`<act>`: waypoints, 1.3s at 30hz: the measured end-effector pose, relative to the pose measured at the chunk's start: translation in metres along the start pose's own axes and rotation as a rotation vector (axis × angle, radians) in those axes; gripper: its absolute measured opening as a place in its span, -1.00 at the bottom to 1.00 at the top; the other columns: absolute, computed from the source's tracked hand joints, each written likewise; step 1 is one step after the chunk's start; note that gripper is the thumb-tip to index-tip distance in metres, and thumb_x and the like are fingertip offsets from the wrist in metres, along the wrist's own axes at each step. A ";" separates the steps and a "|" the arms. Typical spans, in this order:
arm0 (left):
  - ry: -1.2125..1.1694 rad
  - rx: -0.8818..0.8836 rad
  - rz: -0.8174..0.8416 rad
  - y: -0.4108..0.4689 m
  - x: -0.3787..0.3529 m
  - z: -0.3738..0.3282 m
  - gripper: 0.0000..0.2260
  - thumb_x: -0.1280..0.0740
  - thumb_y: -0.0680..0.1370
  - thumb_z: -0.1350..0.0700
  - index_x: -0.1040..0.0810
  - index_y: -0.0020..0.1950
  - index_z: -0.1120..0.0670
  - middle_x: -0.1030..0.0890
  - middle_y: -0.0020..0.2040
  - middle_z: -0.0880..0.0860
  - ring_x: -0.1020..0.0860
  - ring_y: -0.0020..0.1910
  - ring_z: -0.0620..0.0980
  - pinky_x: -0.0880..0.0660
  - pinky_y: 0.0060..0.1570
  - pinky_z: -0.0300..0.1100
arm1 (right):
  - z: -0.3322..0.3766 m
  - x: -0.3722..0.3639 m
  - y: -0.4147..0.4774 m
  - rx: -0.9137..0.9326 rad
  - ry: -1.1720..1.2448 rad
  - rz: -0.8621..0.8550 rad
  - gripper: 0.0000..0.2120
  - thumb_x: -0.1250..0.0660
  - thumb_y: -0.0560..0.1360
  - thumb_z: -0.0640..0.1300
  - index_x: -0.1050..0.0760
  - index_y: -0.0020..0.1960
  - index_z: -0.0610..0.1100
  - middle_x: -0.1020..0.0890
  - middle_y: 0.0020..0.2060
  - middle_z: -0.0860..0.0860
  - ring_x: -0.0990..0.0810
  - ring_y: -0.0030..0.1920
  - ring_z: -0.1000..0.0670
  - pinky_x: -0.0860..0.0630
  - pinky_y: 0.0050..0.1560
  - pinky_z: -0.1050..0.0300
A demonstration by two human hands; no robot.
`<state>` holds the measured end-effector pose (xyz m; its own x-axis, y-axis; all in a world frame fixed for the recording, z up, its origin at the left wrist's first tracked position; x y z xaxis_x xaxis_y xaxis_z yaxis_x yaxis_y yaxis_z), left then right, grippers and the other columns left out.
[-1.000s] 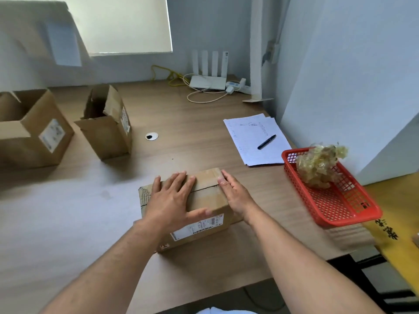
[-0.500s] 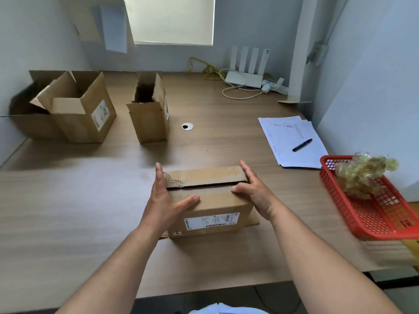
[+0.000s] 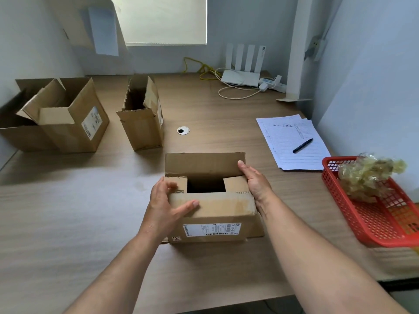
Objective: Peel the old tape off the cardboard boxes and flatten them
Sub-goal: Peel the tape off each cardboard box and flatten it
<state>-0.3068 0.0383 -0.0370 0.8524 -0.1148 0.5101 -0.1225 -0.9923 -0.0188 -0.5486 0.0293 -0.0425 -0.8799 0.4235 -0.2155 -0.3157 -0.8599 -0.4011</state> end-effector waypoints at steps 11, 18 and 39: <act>-0.746 0.354 0.109 0.012 0.020 -0.003 -0.76 -0.25 0.58 0.05 -0.65 -0.03 0.15 -0.66 -0.03 0.09 -0.63 -0.18 -0.07 -0.51 -0.21 -0.20 | 0.003 -0.003 0.006 0.002 0.094 -0.053 -0.83 -0.41 0.47 -0.05 -0.52 -0.09 -0.15 -0.67 -0.31 -0.02 -0.63 -0.39 0.06 -0.55 -0.37 0.26; -0.441 0.275 0.668 -0.014 0.035 0.006 0.00 -0.56 0.18 0.02 -0.05 0.45 -0.31 -0.36 0.29 -0.35 -0.49 0.20 -0.28 -0.46 0.01 -0.39 | 0.004 -0.003 0.002 -0.005 0.019 -0.034 -0.80 -0.44 0.44 0.00 -0.53 -0.12 -0.12 -0.66 -0.21 -0.08 -0.62 -0.26 -0.04 -0.57 -0.11 0.06; 0.158 0.116 0.190 -0.019 0.002 -0.015 0.10 -0.48 0.28 -0.31 0.11 0.56 0.04 -0.17 0.51 0.01 -0.16 0.47 -0.01 -0.21 0.42 -0.04 | 0.017 0.003 -0.075 0.423 -0.987 -0.289 -0.70 -0.23 0.52 0.12 -0.55 0.02 -0.08 -0.53 -0.02 -0.04 -0.48 0.05 -0.09 -0.39 -0.03 0.09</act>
<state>-0.3102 0.0574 -0.0226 0.7285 -0.2994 0.6161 -0.2056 -0.9535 -0.2203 -0.5336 0.0900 0.0017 -0.5907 0.3733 0.7153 -0.4849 -0.8728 0.0551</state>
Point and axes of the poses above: each hand's wrist, its own y-axis towards the middle knuckle, its own x-axis out of the back of the hand, z = x × y, the point moved 2 cm from there along y, towards the middle knuckle
